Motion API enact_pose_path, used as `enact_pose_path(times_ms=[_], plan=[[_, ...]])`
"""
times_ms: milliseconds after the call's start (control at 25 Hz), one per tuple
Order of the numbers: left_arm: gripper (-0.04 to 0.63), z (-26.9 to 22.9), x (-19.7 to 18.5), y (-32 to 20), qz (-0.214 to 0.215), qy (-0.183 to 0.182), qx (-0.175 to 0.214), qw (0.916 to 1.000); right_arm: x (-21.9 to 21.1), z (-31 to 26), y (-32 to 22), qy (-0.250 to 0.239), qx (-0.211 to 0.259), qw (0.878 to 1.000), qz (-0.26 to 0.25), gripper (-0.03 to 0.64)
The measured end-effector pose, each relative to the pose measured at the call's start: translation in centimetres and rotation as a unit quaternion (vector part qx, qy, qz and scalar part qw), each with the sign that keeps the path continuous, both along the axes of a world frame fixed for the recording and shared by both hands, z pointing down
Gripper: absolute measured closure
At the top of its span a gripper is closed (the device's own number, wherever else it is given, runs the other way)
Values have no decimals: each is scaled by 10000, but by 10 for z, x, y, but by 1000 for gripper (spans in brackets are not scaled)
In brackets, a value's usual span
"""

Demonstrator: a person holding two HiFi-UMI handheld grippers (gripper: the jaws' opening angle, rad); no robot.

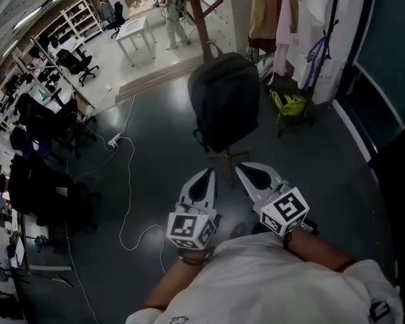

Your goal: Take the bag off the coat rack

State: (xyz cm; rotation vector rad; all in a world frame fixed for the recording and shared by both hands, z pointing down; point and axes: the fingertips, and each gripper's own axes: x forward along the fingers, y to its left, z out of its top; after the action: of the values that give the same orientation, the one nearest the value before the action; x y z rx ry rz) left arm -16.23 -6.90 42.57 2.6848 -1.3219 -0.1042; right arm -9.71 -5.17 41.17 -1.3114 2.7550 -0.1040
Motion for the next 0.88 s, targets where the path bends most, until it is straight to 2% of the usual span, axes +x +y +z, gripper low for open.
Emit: enact_pose_path(times_ms=[240,440,880], plan=[[595,1,2,-42,-205,20,-66,9998,-1,0,-46,40,-31,9996,-290,615],[595,-6,7,-86,-396,24,0,9992,4,-8,-98,-49,146,9984,-548,615],[595,-24,56,-192,-490,156,116,9986,34,-25,-211,261,148,9934,-1110,614]])
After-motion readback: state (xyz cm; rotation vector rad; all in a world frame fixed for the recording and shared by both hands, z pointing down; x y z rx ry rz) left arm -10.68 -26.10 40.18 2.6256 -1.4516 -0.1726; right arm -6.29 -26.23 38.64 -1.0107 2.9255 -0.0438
